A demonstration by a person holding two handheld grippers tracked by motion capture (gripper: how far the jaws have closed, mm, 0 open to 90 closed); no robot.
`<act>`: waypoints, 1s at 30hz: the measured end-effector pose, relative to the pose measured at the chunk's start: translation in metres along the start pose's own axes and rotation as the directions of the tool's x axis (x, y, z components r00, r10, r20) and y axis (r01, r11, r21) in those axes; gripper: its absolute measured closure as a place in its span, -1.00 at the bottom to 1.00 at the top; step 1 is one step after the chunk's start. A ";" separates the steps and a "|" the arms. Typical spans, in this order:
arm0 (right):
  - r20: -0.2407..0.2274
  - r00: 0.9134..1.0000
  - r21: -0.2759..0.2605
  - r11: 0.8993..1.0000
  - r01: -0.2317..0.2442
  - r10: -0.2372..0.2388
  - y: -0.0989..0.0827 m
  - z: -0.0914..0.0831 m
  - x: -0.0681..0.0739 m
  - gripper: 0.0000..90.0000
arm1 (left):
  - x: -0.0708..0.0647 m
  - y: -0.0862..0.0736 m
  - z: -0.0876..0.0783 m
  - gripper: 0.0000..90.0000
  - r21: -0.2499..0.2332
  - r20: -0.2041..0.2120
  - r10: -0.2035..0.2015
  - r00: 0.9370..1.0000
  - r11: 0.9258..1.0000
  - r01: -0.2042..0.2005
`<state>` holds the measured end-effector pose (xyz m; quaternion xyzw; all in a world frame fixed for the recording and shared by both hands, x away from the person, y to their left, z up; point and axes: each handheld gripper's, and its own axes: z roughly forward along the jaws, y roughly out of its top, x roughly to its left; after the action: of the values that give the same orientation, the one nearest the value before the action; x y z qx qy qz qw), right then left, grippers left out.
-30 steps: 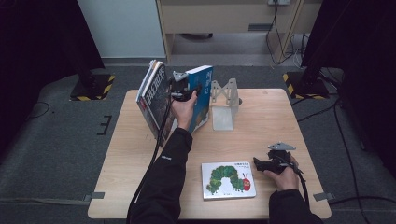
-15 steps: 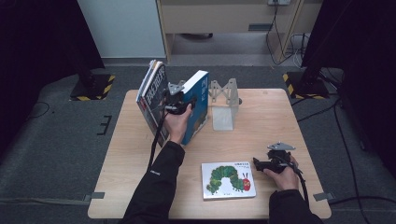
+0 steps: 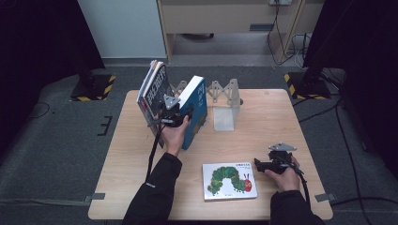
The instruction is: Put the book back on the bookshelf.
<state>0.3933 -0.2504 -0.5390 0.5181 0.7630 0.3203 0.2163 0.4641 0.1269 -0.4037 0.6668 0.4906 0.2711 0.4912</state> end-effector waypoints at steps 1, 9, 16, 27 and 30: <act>0.000 1.000 0.000 1.000 0.000 0.000 0.000 0.000 0.000 -0.90 | -0.001 -0.001 -0.001 0.27 -0.003 0.003 0.003 1.000 1.000 -0.003; 0.002 1.000 0.000 1.000 0.000 0.000 0.000 0.000 0.000 -0.90 | -0.015 -0.004 0.000 0.27 -0.012 0.006 0.033 0.999 0.999 -0.033; -0.002 1.000 0.003 1.000 -0.002 0.002 0.000 0.000 0.000 -0.91 | -0.026 -0.004 0.008 0.28 -0.025 -0.024 0.038 0.999 0.999 -0.039; -0.004 1.000 0.004 1.000 -0.004 0.004 0.000 0.001 0.000 -0.92 | -0.036 -0.001 0.029 0.29 -0.041 -0.074 0.045 0.996 0.998 -0.049; -0.003 1.000 0.004 1.000 -0.006 0.006 0.001 0.001 0.000 -0.92 | -0.038 0.001 0.035 0.28 -0.038 -0.082 0.039 0.996 0.998 -0.042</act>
<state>0.3940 -0.2497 -0.5391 0.5202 0.7626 0.3201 0.2132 0.4803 0.0786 -0.4109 0.6552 0.4911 0.3174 0.4783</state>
